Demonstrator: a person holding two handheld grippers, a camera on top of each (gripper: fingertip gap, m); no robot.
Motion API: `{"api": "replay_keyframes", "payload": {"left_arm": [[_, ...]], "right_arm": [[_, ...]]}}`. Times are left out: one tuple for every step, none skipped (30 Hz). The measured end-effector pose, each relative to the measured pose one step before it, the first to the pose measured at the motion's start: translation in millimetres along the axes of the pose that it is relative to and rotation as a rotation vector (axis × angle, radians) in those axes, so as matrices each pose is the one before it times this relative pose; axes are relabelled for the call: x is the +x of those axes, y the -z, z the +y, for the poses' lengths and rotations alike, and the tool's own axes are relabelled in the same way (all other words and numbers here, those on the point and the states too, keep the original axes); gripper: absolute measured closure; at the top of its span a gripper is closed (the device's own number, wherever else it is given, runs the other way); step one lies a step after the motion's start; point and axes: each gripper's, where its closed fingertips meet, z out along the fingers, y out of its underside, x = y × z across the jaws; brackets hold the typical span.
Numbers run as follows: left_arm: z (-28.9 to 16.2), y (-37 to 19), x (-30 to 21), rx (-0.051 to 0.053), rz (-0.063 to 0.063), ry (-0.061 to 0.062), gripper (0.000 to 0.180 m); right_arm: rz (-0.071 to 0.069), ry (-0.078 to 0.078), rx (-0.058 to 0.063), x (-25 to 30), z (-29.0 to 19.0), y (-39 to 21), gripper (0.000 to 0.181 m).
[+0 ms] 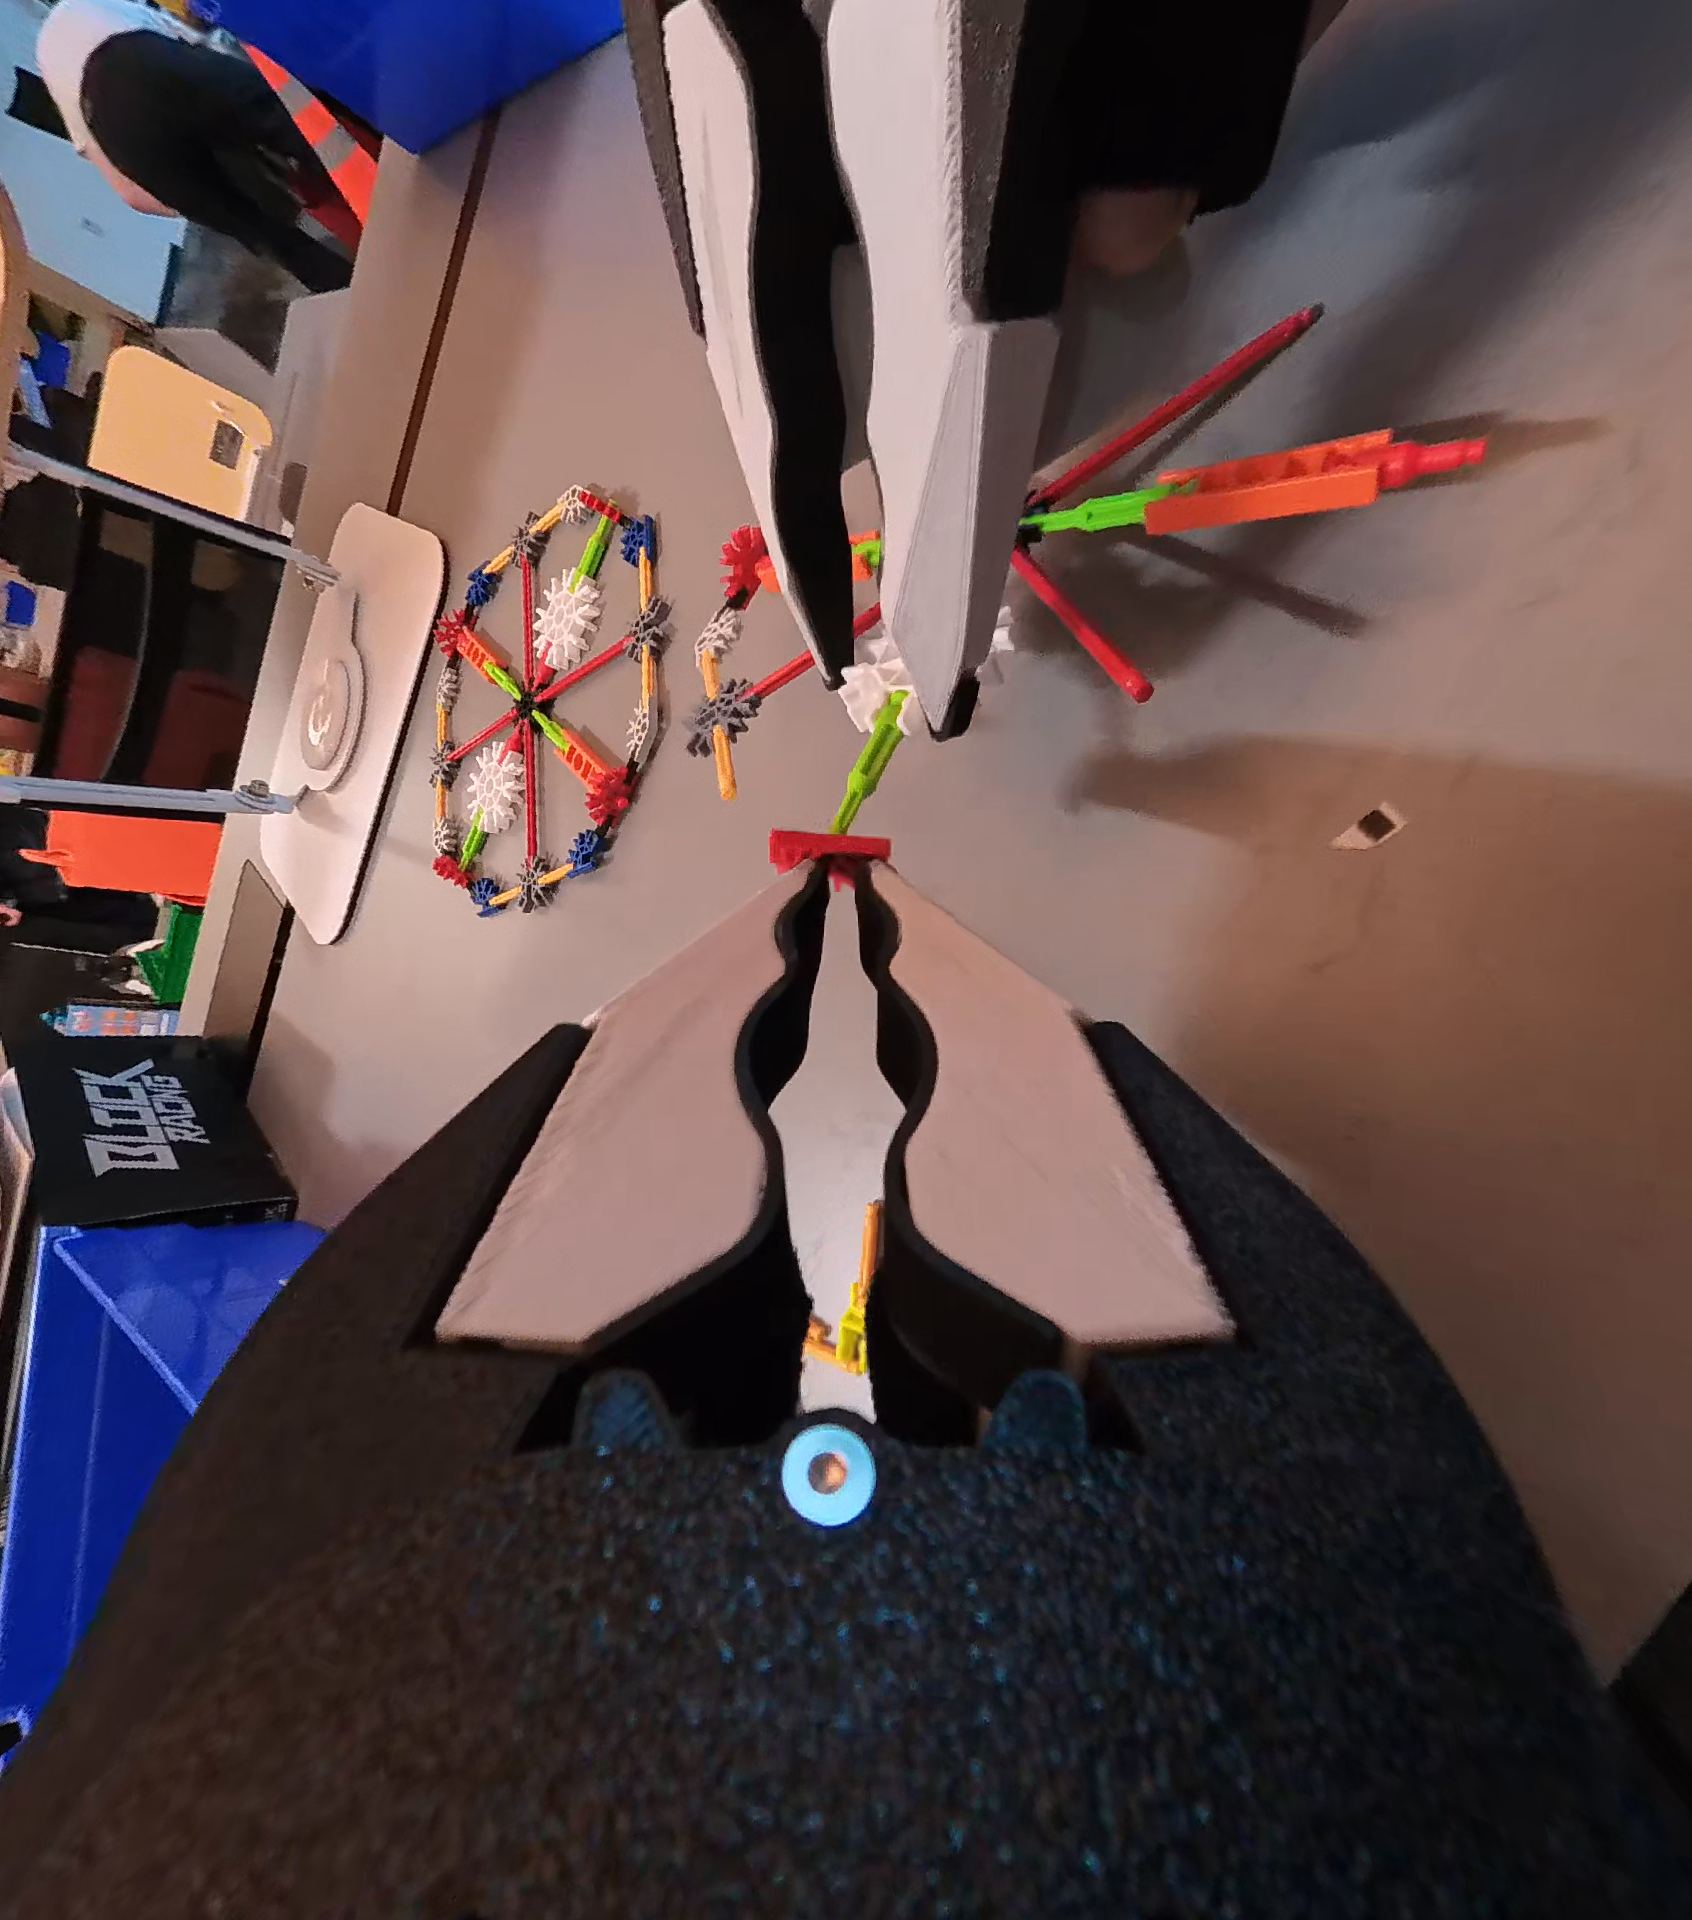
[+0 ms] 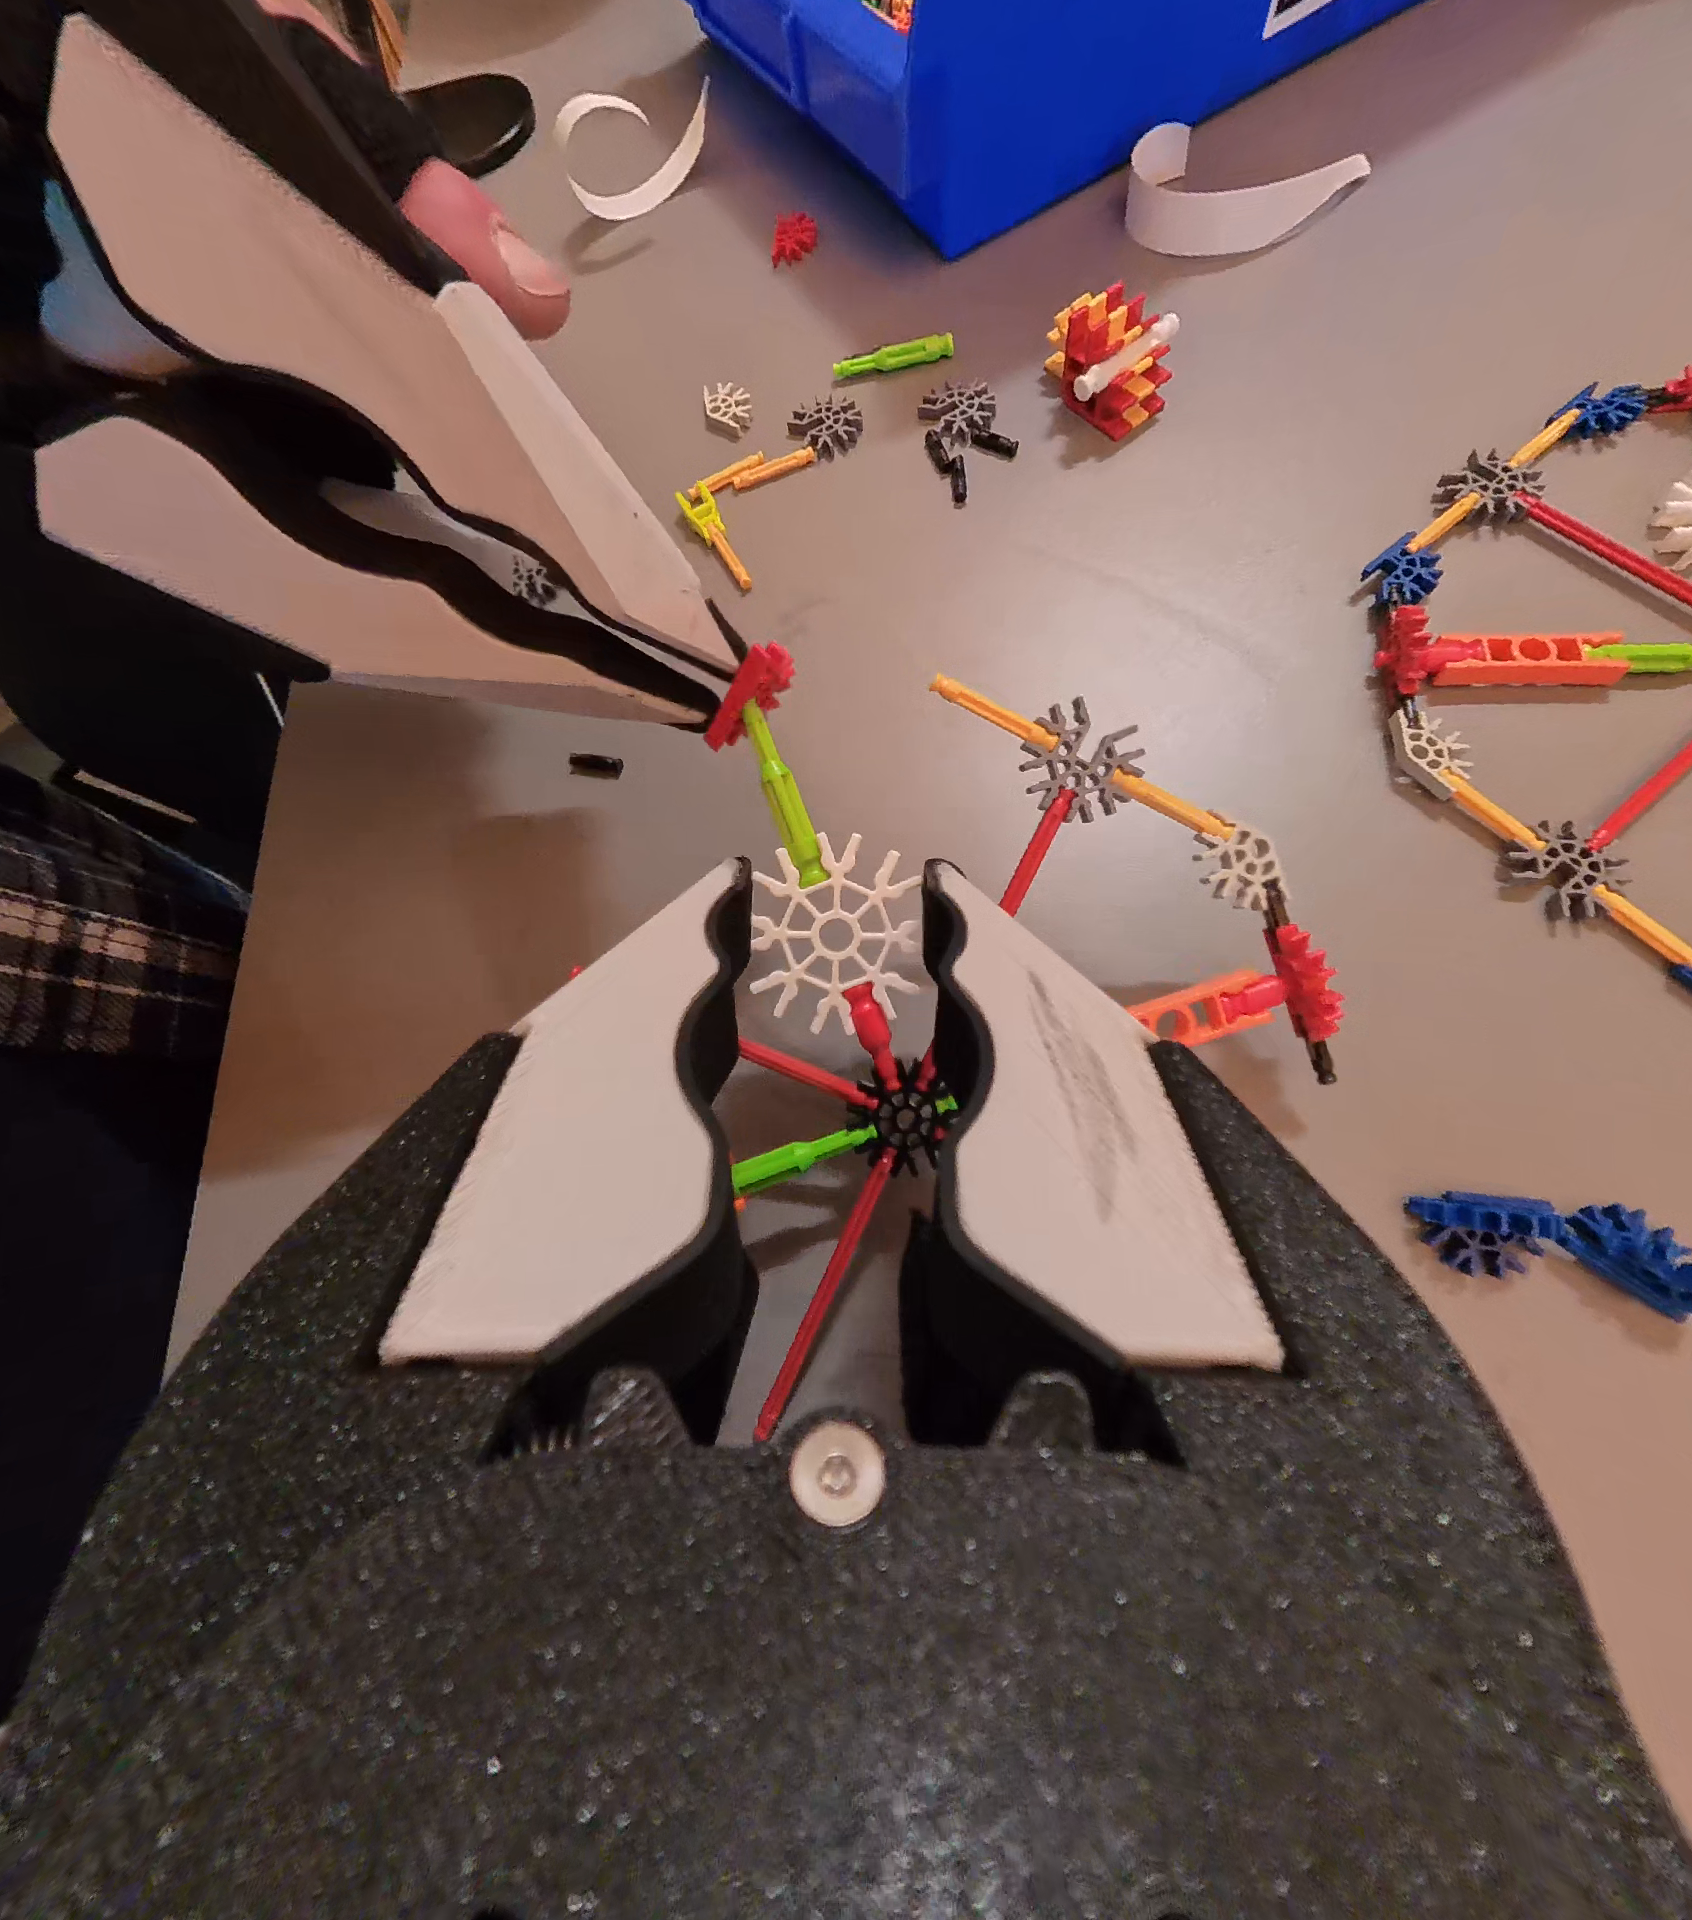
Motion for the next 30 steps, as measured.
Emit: {"api": "replay_keyframes", "payload": {"left_arm": [[0.32,-0.37,0.47,-0.0043,-0.0014,-0.0048,0.177],[0.77,-0.53,0.16,-0.0048,-0.0032,-0.0031,0.176],[0.73,-0.76,0.9,-0.0018,0.0033,0.0033,0.176],[1.28,-0.64,0.88,-0.0032,0.0055,0.0026,0.176],[0.91,-0.36,0.05,-0.0017,0.0006,0.0001,0.176],[0.07,-0.01,0.05,0.0012,0.0026,0.004,0.176],[-0.25,0.29,-0.04,0.003,0.0049,0.0076,0.176],[-0.6,0.58,-0.18,0.0045,0.0034,0.0061,0.175],[-1.14,0.88,-0.52,0.0073,-0.001,0.0013,0.175],[-0.59,0.51,-0.21,0.0019,-0.0002,-0.0017,0.175],[0.01,-0.06,0.3,-0.0037,0.0029,-0.003,0.175],[0.07,-0.38,0.97,-0.0037,0.0056,-0.0049,0.174],[-0.17,-0.52,1.41,-0.001,0.0082,-0.0053,0.174],[-0.54,-0.38,1.29,0.0011,0.0073,-0.0032,0.174],[0.07,-0.43,0.35,-0.0011,0.0032,-0.0018,0.174],[0.3,-0.19,0.92,-0.0013,0.0092,0.0006,0.173],[0.33,-0.17,1.08,-0.0015,0.0099,0.0016,0.173],[0.2,0.03,0.92,0.0005,0.0078,-0.0004,0.173],[0.34,0.01,0.69,-0.0014,0.0055,-0.0005,0.173],[0.43,-0.08,0.34,-0.0007,0.0035,0.0013,0.173],[0.68,0.05,0.67,-0.0006,0.0061,0.002,0.173],[0.65,0.27,-0.05,0.0013,0.0026,0.0006,0.173],[0.5,0.48,-0.61,0.0024,0.0011,0.006,0.173],[0.12,0.34,-0.55,0.0032,0.0037,0.0103,0.173],[-0.13,0.25,-0.29,0.0042,0.0036,0.0085,0.173],[-0.08,0.07,-0.15,0.0011,0.0022,0.0023,0.173],[0.02,-0.12,0.11,0.0006,0.0027,-0.0011,0.174],[-0.34,-0.08,0.11,0.0027,0.0034,0.0012,0.174],[-0.38,-0.03,-0.05,0.0041,0.0035,0.0037,0.174],[-0.3,0.3,0.3,0.0042,0.0072,0.0049,0.174]], "right_arm": [[0.0028,0.0025,-0.0048,0.27,0.57,-0.52,0.15],[0.0021,0.002,-0.0029,0.06,0.36,-0.43,0.15],[0.001,0.0014,-0.0027,0.09,0.43,-0.44,0.15],[-0.0011,0.0014,-0.0023,-0.26,0.6,-0.5,0.15],[-0.0014,0.0,0.0003,-0.3,0.1,-0.35,0.15],[-0.0005,-0.0004,0.0009,-0.26,0.08,-0.17,0.15],[0.0001,0.0026,0.0,-0.24,-0.12,0.08,0.15],[0.0,0.0052,0.0,-0.36,-0.08,0.24,0.15],[0.0003,0.0031,0.0009,-0.16,-0.37,0.35,0.15],[0.0001,0.0003,0.0004,-0.1,-0.29,0.3,0.15],[0.0017,0.0036,-0.0036,0.01,0.3,-0.11,0.15],[0.0059,0.011,-0.0094,0.01,1.11,-0.7,0.15],[0.0047,0.0117,-0.0104,-0.33,1.3,-1.03,0.15],[0.0009,0.0076,-0.008,-0.74,0.99,-1.07,0.15],[-0.0007,0.0053,-0.0038,-0.85,0.59,-1.08,0.15],[-0.0026,0.0039,0.0014,-1.16,-0.24,-0.6,0.15],[-0.0031,0.0018,0.0039,-0.92,-0.58,-0.24,0.15],[-0.004,0.0004,0.0053,-0.9,-0.71,0.09,0.15],[-0.0036,0.0008,0.0031,-0.71,-0.36,0.16,0.15],[-0.0015,0.0002,0.0001,-0.16,0.2,-0.05,0.15],[-0.0022,-0.0002,-0.0011,-0.17,0.51,-0.1,0.15],[-0.0015,-0.0008,-0.001,-0.01,0.48,-0.12,0.15],[0.0008,-0.0011,-0.0011,0.39,0.45,0.02,0.15],[0.0011,-0.0002,-0.0007,0.41,0.4,0.14,0.15],[0.0006,0.0006,-0.0011,0.25,0.27,0.08,0.15],[0.0012,0.0012,-0.0017,0.26,0.24,0.12,0.15],[0.0011,0.0016,-0.0017,0.36,0.24,-0.03,0.15],[-0.0005,0.0017,-0.0004,-0.09,-0.05,-0.12,0.15],[-0.0017,0.0012,-0.0006,-0.27,0.05,-0.17,0.15],[-0.0021,0.0014,-0.0005,-0.33,0.05,-0.32,0.15]]}}
